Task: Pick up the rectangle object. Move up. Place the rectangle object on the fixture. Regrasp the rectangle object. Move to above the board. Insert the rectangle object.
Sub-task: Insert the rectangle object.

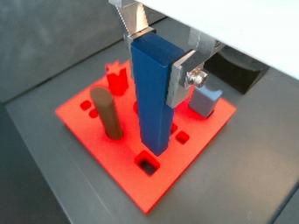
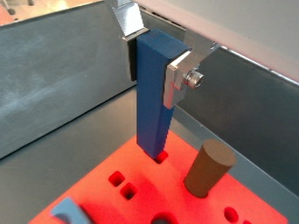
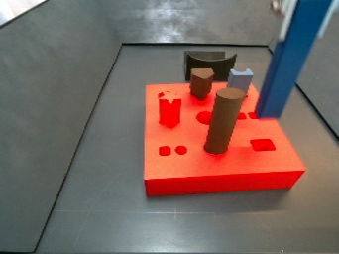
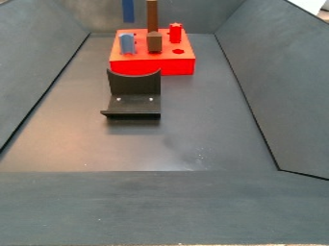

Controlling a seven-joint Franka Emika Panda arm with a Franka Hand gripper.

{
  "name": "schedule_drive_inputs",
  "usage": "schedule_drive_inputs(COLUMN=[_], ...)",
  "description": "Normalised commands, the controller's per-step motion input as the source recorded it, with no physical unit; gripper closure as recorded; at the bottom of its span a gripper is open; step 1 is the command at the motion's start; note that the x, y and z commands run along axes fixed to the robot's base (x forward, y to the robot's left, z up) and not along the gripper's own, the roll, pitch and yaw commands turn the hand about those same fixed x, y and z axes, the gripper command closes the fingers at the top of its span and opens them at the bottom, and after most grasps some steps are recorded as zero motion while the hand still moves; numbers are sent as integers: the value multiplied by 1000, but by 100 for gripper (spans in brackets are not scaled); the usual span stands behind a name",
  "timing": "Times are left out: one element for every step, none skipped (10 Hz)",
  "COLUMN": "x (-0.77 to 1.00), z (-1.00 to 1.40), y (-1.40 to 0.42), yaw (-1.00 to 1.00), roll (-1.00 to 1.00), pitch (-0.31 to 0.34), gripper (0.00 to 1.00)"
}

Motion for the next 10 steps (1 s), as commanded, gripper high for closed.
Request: schedule_drive_inputs(x=[406, 309, 83, 0, 0, 0, 0, 0, 0, -17], z=[-209, -49, -89, -129, -214, -283, -246, -100, -129, -160], y=[-340, -363, -206, -34, 0, 0, 0, 0, 0, 0], yaw=[200, 157, 57, 0, -26, -97, -63, -29, -54, 0], roll=[494, 493, 223, 11, -3, -41, -99, -33, -59, -29], pitch=[83, 203, 91, 0, -1, 0, -31, 0, -11, 0], gripper=[100, 100, 100, 100, 100, 100, 100, 100, 100, 100])
